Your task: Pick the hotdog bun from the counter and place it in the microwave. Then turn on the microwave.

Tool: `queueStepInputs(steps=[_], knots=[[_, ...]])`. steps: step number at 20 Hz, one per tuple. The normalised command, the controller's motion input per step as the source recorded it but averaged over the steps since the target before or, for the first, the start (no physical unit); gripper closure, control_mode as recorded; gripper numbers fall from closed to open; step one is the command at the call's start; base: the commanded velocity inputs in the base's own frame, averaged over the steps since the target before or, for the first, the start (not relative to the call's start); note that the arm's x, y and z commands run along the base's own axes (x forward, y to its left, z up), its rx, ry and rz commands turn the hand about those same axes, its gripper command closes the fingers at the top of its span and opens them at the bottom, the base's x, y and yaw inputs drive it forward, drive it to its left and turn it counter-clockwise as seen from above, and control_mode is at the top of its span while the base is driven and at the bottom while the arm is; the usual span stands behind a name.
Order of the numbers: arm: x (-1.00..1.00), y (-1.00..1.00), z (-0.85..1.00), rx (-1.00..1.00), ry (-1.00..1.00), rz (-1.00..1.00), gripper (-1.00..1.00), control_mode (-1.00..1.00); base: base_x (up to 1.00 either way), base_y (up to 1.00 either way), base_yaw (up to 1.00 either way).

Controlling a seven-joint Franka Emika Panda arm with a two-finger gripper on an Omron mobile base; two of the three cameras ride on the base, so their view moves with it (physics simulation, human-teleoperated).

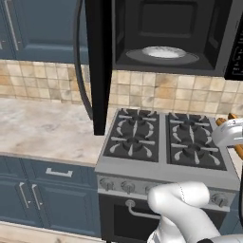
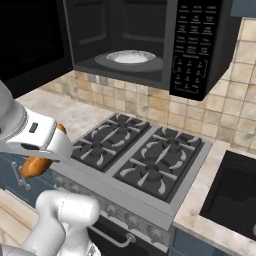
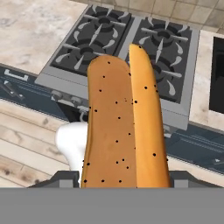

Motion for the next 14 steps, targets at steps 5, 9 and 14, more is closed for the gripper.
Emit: queueStepInputs(steps=[5,9,14], knots=[[0.0,0.0,0.0,0.0,0.0,0.0,1.0,1.0,0.44,-0.21,0.05],[0.0,0.0,0.0,0.0,0.0,0.0,1.0,1.0,0.36,-0.16,0.03],[0.0,0.0,0.0,0.0,0.0,0.0,1.0,1.0,0.15,-0.01,0.0]])
